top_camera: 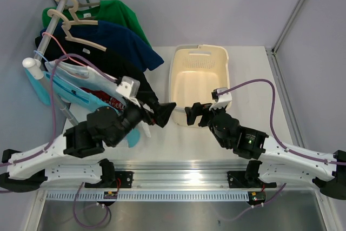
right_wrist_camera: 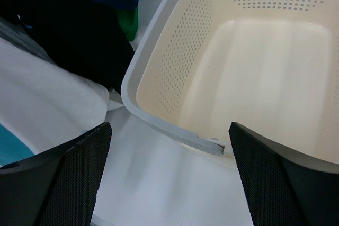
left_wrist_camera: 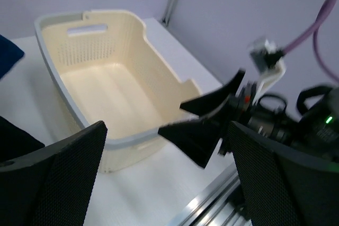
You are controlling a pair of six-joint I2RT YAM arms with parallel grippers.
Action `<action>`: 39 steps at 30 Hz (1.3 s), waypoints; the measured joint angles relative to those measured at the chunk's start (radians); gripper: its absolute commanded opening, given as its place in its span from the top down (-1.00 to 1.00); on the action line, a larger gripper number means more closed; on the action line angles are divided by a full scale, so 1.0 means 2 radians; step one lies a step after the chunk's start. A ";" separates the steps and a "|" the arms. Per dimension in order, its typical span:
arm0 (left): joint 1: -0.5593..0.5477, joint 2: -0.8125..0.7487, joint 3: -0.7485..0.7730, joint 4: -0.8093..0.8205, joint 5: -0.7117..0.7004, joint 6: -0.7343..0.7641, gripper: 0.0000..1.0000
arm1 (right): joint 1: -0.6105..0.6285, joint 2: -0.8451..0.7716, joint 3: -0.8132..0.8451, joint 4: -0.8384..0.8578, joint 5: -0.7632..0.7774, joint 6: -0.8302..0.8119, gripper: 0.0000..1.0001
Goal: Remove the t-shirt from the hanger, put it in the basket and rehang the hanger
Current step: Pick up the hanger from the clothesline.
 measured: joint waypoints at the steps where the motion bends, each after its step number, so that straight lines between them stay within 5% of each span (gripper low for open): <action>1: 0.000 0.012 0.046 -0.016 -0.010 -0.003 -0.97 | 0.000 0.000 0.001 0.000 0.002 0.000 -0.99; 5: 0.000 0.013 0.125 -0.089 -0.075 -0.013 -0.93 | 0.000 -0.002 0.002 -0.001 0.001 0.000 -0.99; 19: 0.000 -0.110 0.087 -0.170 -0.303 0.002 -0.62 | 0.000 -0.003 0.003 -0.009 0.001 0.000 -0.99; 39: 0.000 -0.176 0.032 -0.186 -0.381 0.013 -0.59 | 0.000 0.029 0.022 -0.030 0.001 0.000 -0.99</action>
